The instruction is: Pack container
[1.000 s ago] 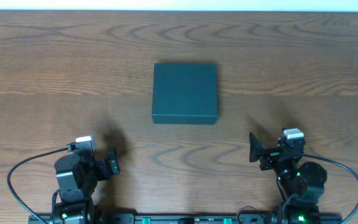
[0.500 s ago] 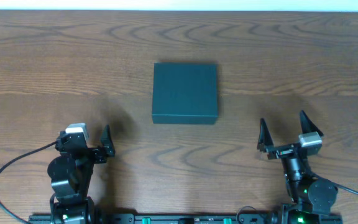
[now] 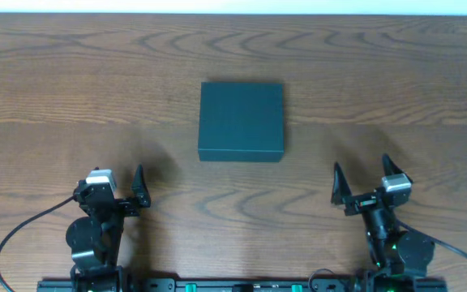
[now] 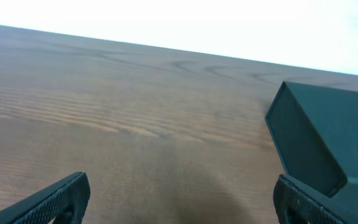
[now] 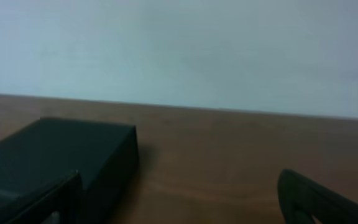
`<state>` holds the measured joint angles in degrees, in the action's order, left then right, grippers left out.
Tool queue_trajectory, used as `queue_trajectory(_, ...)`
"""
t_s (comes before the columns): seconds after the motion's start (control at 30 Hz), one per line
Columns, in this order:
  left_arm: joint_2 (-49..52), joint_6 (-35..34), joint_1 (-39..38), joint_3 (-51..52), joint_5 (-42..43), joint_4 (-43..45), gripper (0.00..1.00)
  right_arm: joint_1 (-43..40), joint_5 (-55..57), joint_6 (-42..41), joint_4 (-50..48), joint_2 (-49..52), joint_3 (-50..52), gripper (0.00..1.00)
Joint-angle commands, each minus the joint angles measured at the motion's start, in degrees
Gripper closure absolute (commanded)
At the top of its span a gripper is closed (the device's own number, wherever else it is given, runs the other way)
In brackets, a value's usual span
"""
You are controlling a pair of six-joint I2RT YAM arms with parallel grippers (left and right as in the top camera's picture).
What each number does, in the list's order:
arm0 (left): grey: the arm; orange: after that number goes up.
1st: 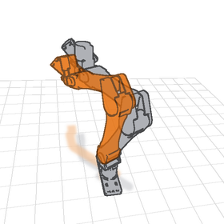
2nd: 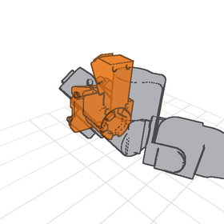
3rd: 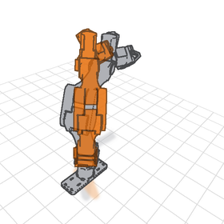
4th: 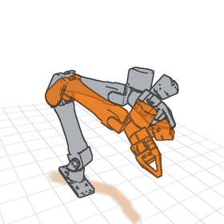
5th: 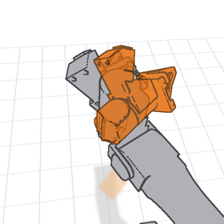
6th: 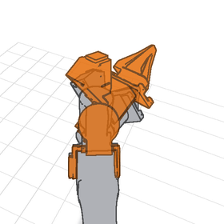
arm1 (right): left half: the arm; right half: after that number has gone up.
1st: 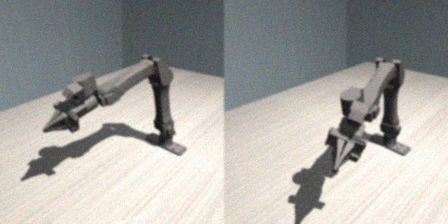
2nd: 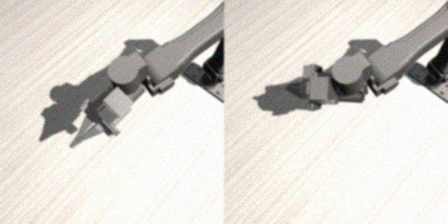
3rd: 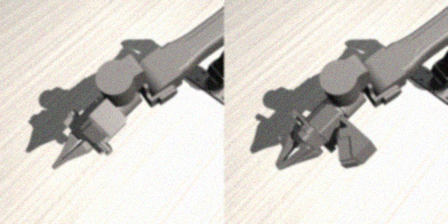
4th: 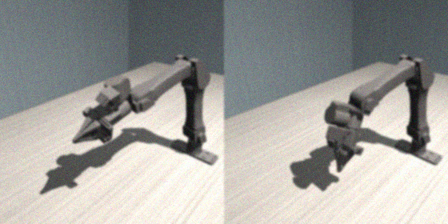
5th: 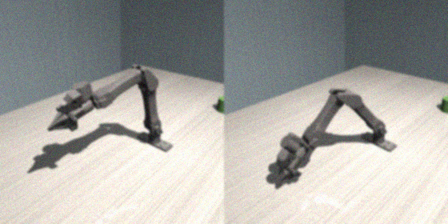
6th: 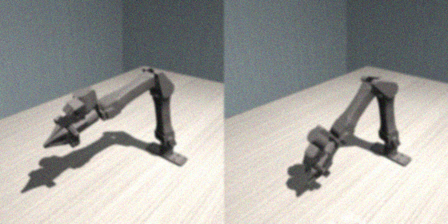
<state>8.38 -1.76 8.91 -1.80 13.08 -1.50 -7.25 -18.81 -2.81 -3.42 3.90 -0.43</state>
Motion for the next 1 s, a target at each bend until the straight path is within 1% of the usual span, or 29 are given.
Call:
queue_trajectory(0.0,-0.8,-0.6,0.2,1.5,-0.2,-1.5,0.05,-0.7,0.0,-0.3,5.2,-3.7,0.1,0.01)
queue_trajectory(0.1,-1.9,-0.6,0.2,1.5,0.1,-1.4,0.05,-1.7,-0.1,-0.3,5.5,-3.6,0.1,0.01)
queue_trajectory(0.23,-8.3,-0.6,1.4,1.5,0.0,-1.5,0.05,-2.7,-0.1,-0.3,5.8,-3.6,0.1,0.01)
queue_trajectory(0.4,-8.2,-0.6,4.4,1.5,0.3,-1.5,0.04,-2.8,-0.1,-0.3,5.8,-3.6,0.1,0.01)
queue_trajectory(0.6,-8.2,-0.6,2.8,1.5,6.2,-1.2,0.05,-2.8,-0.2,-0.3,5.8,-3.6,0.1,0.01)
queue_trajectory(0.77,-8.2,-0.6,1.7,1.5,6.3,-1.2,0.05,-2.2,-3.8,-0.3,5.8,-3.6,0.1,0.01)
queue_trajectory(0.97,-8.2,-0.6,1.5,1.5,5.9,-1.2,0.05,-0.6,-3.9,-0.3,5.8,-3.6,0.1,0.01)
